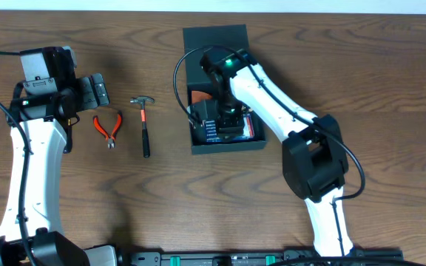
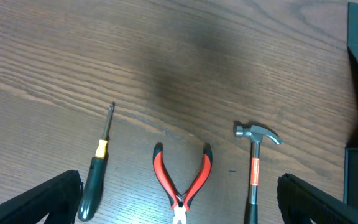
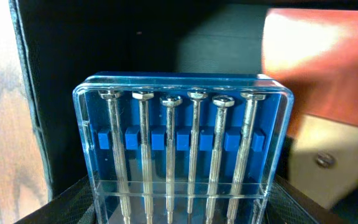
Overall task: Pack container
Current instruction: 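Lift the blue case into the box beside the scraper and release, then withdraw the right gripper to the upper right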
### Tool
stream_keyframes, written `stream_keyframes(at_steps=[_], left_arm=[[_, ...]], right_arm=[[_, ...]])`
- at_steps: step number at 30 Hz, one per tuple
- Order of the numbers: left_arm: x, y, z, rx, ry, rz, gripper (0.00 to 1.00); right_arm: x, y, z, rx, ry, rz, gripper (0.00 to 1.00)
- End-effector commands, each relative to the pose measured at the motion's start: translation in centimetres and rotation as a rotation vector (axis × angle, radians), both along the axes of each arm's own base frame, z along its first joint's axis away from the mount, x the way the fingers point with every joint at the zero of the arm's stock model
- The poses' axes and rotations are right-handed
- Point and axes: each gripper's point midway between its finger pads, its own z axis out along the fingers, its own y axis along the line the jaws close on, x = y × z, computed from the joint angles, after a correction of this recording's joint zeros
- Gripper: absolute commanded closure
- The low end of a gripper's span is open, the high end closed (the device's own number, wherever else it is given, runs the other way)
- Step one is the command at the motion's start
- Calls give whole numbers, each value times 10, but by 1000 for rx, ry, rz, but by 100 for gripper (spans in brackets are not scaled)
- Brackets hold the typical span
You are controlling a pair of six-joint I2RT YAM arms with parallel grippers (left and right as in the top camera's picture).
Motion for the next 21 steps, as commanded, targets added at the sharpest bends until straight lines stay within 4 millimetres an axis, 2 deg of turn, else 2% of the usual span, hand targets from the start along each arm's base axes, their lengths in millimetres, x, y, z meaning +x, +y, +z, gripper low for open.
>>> stream_keyframes(at_steps=[1, 3, 4, 5, 9, 15, 18, 21], left_arm=[[4, 2, 3, 3, -4, -5, 1], [4, 2, 3, 3, -4, -5, 2], [4, 2, 3, 3, -4, -5, 2], [4, 2, 3, 3, -4, -5, 2], [4, 2, 3, 3, -4, -5, 2], [4, 2, 3, 3, -4, -5, 2], [4, 2, 3, 3, -4, -5, 2], [4, 2, 3, 3, -4, -5, 2]], right_arm=[[-12, 11, -9, 5, 34, 43, 82], [-11, 17, -10, 13, 19, 50, 59], [-9, 19, -10, 13, 8, 47, 40], [-6, 20, -11, 5, -10, 35, 1], [3, 15, -11, -41, -57, -4, 1], [12, 6, 1, -88, -115, -78, 1], [27, -8, 11, -150, -200, -157, 1], [54, -21, 31, -155, -317, -371, 1]])
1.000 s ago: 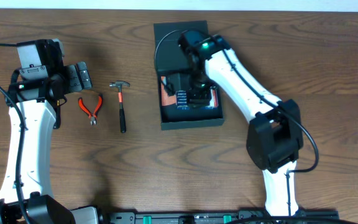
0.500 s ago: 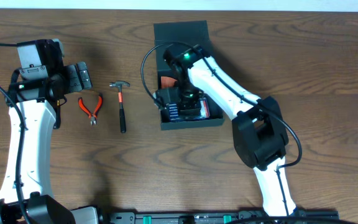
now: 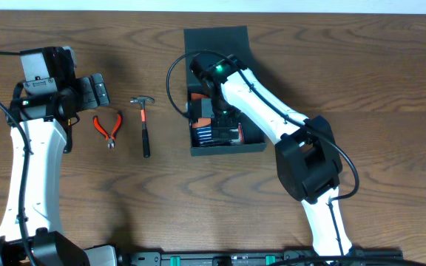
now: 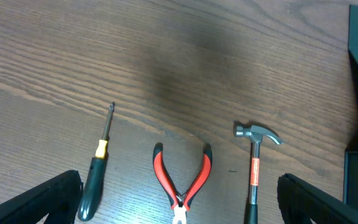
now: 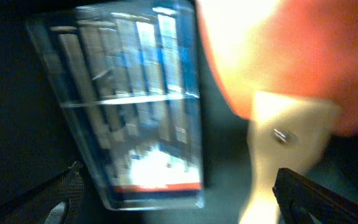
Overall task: Pack container
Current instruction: 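Withdraw the right gripper to the upper right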
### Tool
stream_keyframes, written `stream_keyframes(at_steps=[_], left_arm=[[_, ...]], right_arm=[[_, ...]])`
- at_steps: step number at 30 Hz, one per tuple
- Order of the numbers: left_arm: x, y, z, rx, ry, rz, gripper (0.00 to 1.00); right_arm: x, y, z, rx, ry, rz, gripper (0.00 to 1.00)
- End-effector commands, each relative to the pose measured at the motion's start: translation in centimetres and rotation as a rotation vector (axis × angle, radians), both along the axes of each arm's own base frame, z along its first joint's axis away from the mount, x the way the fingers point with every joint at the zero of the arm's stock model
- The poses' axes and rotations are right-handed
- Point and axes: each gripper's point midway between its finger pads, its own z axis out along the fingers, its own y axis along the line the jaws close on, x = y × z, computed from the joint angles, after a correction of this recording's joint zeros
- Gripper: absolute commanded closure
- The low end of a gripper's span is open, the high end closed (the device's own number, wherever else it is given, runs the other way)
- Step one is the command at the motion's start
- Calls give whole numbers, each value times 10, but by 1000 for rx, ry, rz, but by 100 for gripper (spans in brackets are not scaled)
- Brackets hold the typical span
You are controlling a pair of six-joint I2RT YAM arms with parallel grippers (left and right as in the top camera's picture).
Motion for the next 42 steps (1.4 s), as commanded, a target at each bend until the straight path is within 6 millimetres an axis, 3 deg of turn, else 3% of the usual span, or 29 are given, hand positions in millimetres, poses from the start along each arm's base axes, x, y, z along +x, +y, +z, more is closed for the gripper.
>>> stream_keyframes(at_steps=[1, 5, 10, 15, 20, 24, 28, 31, 35, 42], left_arm=[[4, 2, 3, 3, -4, -5, 2], [4, 2, 3, 3, -4, -5, 2], [4, 2, 3, 3, -4, -5, 2], [6, -3, 4, -43, -17, 11, 2], [-4, -37, -2, -278, 27, 11, 2], [-10, -60, -2, -368, 55, -48, 2], [-24, -58, -15, -276, 135, -12, 2], [-26, -52, -20, -165, 158, 11, 1], [-27, -61, -29, -115, 192, -13, 1], [-41, -86, -83, -70, 410, -73, 1]], right_arm=[[38, -19, 48, 18, -205, -304, 1], [73, -41, 92, 152, -317, -647, 1], [109, -103, 135, 275, -399, -1011, 1], [116, -161, 131, 401, -252, -1367, 1], [113, -230, 110, 407, -163, -1669, 1], [100, -268, 88, 355, -127, -1788, 1], [85, -282, 68, 303, -83, -1830, 1], [79, -282, 53, 282, -63, -1835, 1], [75, -280, 39, 269, -48, -1840, 1], [70, -279, 30, 257, -33, -1863, 1]])
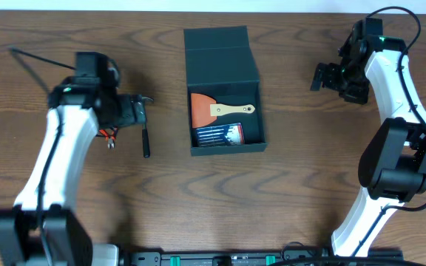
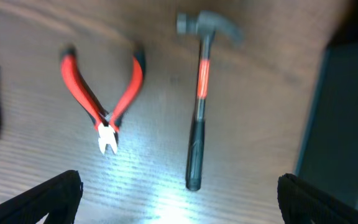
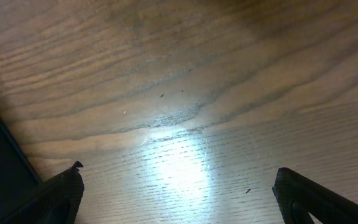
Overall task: Pack container
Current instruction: 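Withdraw the right gripper to the upper right, then lower the left gripper onto the red hammer handle and grasp it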
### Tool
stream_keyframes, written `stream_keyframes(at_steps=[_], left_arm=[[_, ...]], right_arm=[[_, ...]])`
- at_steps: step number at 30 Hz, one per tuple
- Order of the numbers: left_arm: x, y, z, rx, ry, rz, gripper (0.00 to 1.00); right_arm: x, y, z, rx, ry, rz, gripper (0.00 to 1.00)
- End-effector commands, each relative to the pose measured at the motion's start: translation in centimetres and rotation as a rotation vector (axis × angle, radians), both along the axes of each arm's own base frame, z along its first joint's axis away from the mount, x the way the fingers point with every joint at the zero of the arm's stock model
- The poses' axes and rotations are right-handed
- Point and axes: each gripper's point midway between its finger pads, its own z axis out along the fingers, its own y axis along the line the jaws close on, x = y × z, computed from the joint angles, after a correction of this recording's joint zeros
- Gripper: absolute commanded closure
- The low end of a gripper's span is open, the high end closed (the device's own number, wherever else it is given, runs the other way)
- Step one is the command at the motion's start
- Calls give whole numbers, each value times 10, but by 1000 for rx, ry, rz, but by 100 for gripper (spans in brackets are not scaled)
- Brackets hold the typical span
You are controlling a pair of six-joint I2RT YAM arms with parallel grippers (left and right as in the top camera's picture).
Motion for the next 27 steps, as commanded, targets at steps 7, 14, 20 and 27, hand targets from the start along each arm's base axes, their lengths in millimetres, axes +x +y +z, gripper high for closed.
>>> stream_keyframes(at_steps=[7, 14, 20, 27], left_arm=[[24, -12, -31, 57, 132, -33, 0], [58, -16, -42, 56, 153, -48, 4], [56, -16, -74, 64, 231, -69, 4], [56, -18, -92, 68, 262, -85, 5]], right_arm=[[-1, 5, -5, 18, 11, -16, 1], [-1, 4, -5, 19, 12, -16, 1], [-2, 5, -5, 19, 15, -15, 1], [-2, 5, -5, 19, 18, -16, 1]])
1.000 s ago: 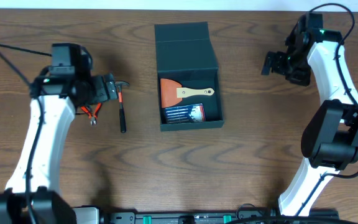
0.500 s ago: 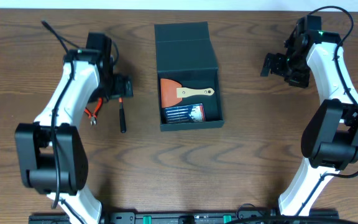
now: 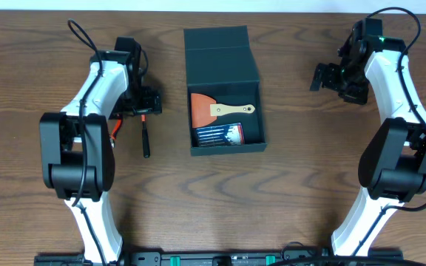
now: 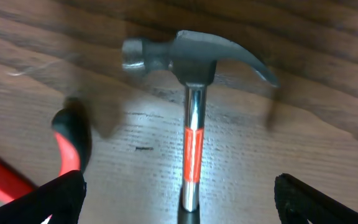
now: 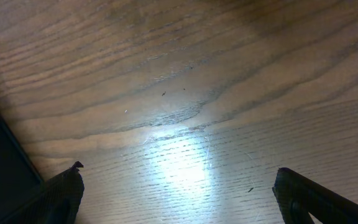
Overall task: Pack container
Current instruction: 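Lower the left gripper onto the red hammer handle and grasp it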
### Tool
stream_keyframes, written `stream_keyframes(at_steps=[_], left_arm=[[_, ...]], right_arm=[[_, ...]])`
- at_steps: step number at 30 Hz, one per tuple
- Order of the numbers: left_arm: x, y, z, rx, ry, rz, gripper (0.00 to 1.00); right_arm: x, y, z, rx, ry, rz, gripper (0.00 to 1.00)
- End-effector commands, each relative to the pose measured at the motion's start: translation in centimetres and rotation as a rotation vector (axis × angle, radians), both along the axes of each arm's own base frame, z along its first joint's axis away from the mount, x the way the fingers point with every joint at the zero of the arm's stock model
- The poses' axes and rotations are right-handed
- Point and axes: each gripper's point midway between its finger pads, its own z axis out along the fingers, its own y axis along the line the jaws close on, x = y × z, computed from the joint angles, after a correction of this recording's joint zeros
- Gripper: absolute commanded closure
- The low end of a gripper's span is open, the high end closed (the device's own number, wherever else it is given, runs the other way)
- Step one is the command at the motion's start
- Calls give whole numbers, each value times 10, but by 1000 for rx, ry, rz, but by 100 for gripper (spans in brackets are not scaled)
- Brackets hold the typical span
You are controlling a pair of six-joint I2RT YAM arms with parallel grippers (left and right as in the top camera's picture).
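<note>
The black box (image 3: 220,52) stands open at mid-table, with an orange scraper (image 3: 211,111) and a blue screwdriver case (image 3: 219,134) inside. A small hammer (image 4: 191,68) with a red band on its shaft lies left of the box. My left gripper (image 4: 178,202) is open low over it, with the shaft between the two fingers (image 4: 48,202). In the overhead view the left gripper (image 3: 142,103) covers the hammer's head and only the black grip (image 3: 146,142) shows. My right gripper (image 3: 324,77) is open over bare wood, right of the box, holding nothing.
Red-handled pliers (image 3: 112,127) lie just left of the hammer, partly under my left arm; one red handle (image 4: 70,152) shows in the left wrist view. The box's dark edge (image 5: 2,155) is at the left of the right wrist view.
My left gripper has come down closer over the hammer, whose shaft is now centred between the open fingers, and the arm has swung round. The right arm has not moved.
My right gripper was inside the box with the blue screwdriver case between its fingers. Then the case lay in the box beside the scraper. After that the right gripper stood open at the far right, and my left gripper had moved from above the tools toward the hammer.
</note>
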Motion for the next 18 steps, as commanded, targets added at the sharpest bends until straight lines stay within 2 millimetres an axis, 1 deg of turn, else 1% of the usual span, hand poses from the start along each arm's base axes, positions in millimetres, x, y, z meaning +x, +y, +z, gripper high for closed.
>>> stream_keyframes(at_steps=[1, 3, 7, 13, 18], left_arm=[[3, -2, -1, 11, -7, -29, 5], [5, -4, -2, 11, -11, -35, 7], [9, -10, -2, 9, -29, -47, 16], [15, -22, -2, 7, -61, -74, 17], [18, -14, -5, 55, -67, -65, 17]], right_arm=[[-2, 4, -5, 13, 16, -12, 1], [-2, 4, -5, 13, 16, -12, 1], [-2, 4, -5, 13, 17, -12, 1], [-3, 4, -5, 14, 21, -12, 1], [-7, 4, -5, 15, 37, -12, 1]])
